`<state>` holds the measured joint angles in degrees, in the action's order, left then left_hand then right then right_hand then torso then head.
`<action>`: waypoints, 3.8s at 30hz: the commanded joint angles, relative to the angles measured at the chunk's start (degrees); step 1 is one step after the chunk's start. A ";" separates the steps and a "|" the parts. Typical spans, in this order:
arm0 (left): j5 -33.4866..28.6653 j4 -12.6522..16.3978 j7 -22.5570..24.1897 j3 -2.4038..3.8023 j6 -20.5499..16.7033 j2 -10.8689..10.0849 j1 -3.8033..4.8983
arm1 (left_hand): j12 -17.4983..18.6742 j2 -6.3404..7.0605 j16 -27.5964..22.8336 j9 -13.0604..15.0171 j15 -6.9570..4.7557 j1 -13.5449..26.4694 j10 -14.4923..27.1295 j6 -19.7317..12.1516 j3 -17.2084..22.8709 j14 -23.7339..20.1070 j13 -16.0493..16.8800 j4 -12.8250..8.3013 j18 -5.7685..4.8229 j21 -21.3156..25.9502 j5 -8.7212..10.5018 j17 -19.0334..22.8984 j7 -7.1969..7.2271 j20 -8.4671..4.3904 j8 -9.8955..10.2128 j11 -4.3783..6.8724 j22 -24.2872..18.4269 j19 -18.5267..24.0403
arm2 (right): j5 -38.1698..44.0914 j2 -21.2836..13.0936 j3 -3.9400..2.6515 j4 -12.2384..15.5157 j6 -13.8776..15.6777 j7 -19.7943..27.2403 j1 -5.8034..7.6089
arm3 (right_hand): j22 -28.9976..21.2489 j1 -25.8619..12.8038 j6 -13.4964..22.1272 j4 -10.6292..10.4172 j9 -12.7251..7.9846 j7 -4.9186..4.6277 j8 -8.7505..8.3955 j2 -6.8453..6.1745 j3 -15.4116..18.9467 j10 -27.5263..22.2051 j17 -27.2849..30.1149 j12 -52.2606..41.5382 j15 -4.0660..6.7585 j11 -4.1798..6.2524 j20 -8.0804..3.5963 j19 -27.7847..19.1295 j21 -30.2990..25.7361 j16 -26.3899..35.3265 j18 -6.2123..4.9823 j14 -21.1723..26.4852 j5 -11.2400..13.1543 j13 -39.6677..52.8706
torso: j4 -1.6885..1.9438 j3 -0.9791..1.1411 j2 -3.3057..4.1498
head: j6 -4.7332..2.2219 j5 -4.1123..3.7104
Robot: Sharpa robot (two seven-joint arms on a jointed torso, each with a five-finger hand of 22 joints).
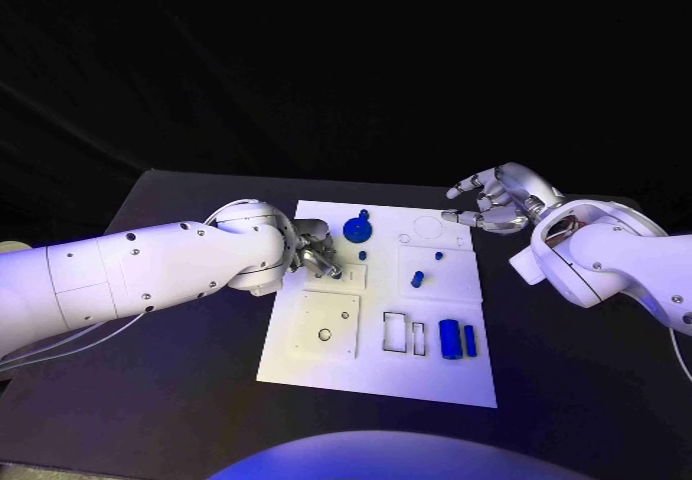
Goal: Assemble the parts on the task board
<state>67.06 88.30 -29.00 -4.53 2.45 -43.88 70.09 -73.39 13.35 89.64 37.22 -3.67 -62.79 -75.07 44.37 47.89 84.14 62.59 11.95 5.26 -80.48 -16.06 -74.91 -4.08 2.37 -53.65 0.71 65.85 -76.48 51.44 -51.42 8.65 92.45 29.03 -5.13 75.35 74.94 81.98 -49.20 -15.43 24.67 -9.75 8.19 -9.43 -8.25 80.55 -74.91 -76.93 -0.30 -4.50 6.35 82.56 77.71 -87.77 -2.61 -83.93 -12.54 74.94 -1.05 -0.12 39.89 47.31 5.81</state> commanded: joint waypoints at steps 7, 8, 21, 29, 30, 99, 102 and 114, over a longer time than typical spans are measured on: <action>0.19 0.03 -0.31 -0.08 2.24 0.10 -0.07 | -0.20 -0.32 0.36 -0.05 -0.39 0.27 -0.43 0.62 11.04 5.86 0.10 -10.78 -0.29 -0.26 -0.46 -15.09 0.53 -0.06 -0.27 0.08 0.04 -0.14 | 0.59 0.12 0.00 -0.06 -0.73 -0.09 -0.03 | 5.44 -0.29 -0.34 -0.44 -0.09 0.25 0.33 0.04 0.00 -0.22 -8.69 0.23 -0.05 -0.06 0.04 -0.22 -0.32 0.36 -0.78 -4.45 -0.31 3.28 | -0.05 0.00 0.03 | 0.13 0.02; 0.18 0.01 -0.32 -0.08 2.33 0.10 -0.07 | -0.20 -0.32 0.36 -0.05 -0.39 0.27 -0.43 0.62 11.04 5.86 0.10 -10.78 -0.29 -0.26 -0.46 -15.09 0.53 -0.06 -0.27 0.08 0.04 -0.14 | 0.59 0.13 0.00 -0.08 -0.73 -0.09 -0.03 | 5.44 -0.29 -0.34 -0.44 -0.09 0.25 0.33 0.04 0.00 -0.22 -8.69 0.23 -0.05 -0.06 0.04 -0.22 -0.32 0.36 -0.78 -4.45 -0.31 3.28 | -0.05 0.00 0.05 | 0.13 0.02; -0.10 -0.34 -0.40 -0.08 2.90 0.36 -0.06 | -0.30 -0.76 0.36 0.19 -0.47 1.67 -0.72 0.75 10.86 5.86 0.26 -10.44 -0.32 -0.29 -0.45 -15.09 0.71 -0.11 -0.51 0.19 0.18 -0.17 | 0.59 0.20 0.01 -0.14 -0.68 -0.08 -0.07 | 5.35 -0.35 -0.32 -0.60 -0.10 0.27 0.41 0.02 0.00 -0.31 -8.59 0.37 -0.03 -0.04 0.02 -0.28 -0.45 0.41 -0.81 -4.43 -0.43 3.15 | -0.02 -0.03 0.07 | 0.32 -0.03; -0.31 -0.60 -0.40 -0.08 3.01 0.62 -0.05 | -0.54 -1.34 0.36 0.48 -0.63 3.46 -1.18 0.95 10.01 5.86 0.61 -9.61 -0.37 -0.30 0.18 -15.09 1.09 -0.21 -0.71 0.44 0.40 -0.28 | 0.59 0.23 0.01 -0.15 -0.64 -0.05 -0.07 | 5.37 -0.40 -0.31 -0.67 -0.11 0.26 0.44 0.05 -0.01 -0.30 -8.58 0.36 -0.03 -0.04 0.02 -0.26 -0.44 0.42 -0.80 -4.43 -0.45 3.16 | -0.01 0.01 0.03 | 0.43 -0.12; -0.35 -0.64 -0.39 -0.08 3.03 0.65 -0.05 | -0.57 -1.46 0.36 0.52 -0.67 3.75 -1.25 0.99 9.83 5.86 0.67 -9.42 -0.37 -0.27 0.31 -15.09 1.15 -0.23 -0.73 0.49 0.37 -0.27 | 0.59 0.23 0.01 -0.15 -0.64 -0.04 -0.07 | 5.35 -0.45 -0.30 -0.74 -0.11 0.26 0.46 0.08 -0.01 -0.28 -8.55 0.34 -0.03 -0.04 0.01 -0.27 -0.46 0.43 -0.80 -4.42 -0.46 3.17 | -0.01 0.00 0.03 | 0.47 -0.12; -1.52 -1.49 -0.27 -0.07 3.12 1.32 -0.03 | -0.99 -1.32 0.36 0.36 -1.10 10.88 -1.80 3.52 -4.03 5.86 1.83 -0.43 -0.56 -0.08 1.69 -15.09 1.91 -0.68 1.34 0.98 1.05 -0.97 | 0.32 0.32 0.01 -0.46 -0.61 0.36 -0.30 | 4.96 -0.90 -0.14 -1.07 -0.17 0.27 0.62 0.05 0.12 -0.64 -7.98 0.86 -0.01 -0.04 -0.01 -0.55 -1.02 0.70 -0.93 -4.27 -0.49 2.73 | -0.03 0.01 0.01 | 0.71 -0.53; -1.53 -1.55 -0.27 -0.07 3.10 1.32 -0.03 | -0.99 -1.38 0.36 0.35 -1.09 10.93 -1.81 3.54 -4.46 5.86 1.86 -0.08 -0.55 -0.04 1.71 -15.09 1.89 -0.67 1.42 0.97 0.98 -0.94 | 0.31 0.30 0.01 -0.45 -0.59 0.36 -0.30 | 4.96 -0.90 -0.14 -1.07 -0.17 0.27 0.62 0.05 0.12 -0.64 -7.98 0.86 -0.01 -0.04 -0.01 -0.55 -1.02 0.70 -0.93 -4.27 -0.49 2.73 | 0.00 0.02 0.00 | 0.67 -0.55; -1.68 -1.55 -0.21 -0.05 3.01 1.15 -0.04 | -1.02 -1.41 0.36 0.40 -1.00 11.25 -1.83 3.90 -9.12 5.86 2.04 3.27 -0.56 0.00 1.73 -15.09 1.80 -0.59 1.93 0.87 1.07 -1.01 | 0.29 0.24 0.01 -0.49 -0.57 0.37 -0.32 | 4.88 -1.04 -0.11 -1.13 -0.18 0.27 0.66 0.05 0.17 -0.69 -7.87 0.93 -0.01 -0.04 -0.02 -0.61 -1.14 0.75 -0.96 -4.24 -0.48 2.66 | -0.02 -0.06 0.00 | 0.62 -0.55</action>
<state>65.89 86.65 -29.41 -4.57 4.71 -42.78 70.10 -74.06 12.07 89.64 37.57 -4.50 -52.02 -76.49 48.14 38.97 84.16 64.59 15.28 5.27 -80.47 -14.65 -74.91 -1.94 1.75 -52.02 1.73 66.85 -77.10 51.41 -51.18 8.67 91.98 28.96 -5.05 75.08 74.90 81.43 -49.19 -16.29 24.57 -9.75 8.63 -9.35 -8.17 80.14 -74.94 -76.18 -0.30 -4.50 6.14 82.36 76.86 -87.32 -2.61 -83.93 -12.77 74.92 -1.05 -0.12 39.89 47.96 5.28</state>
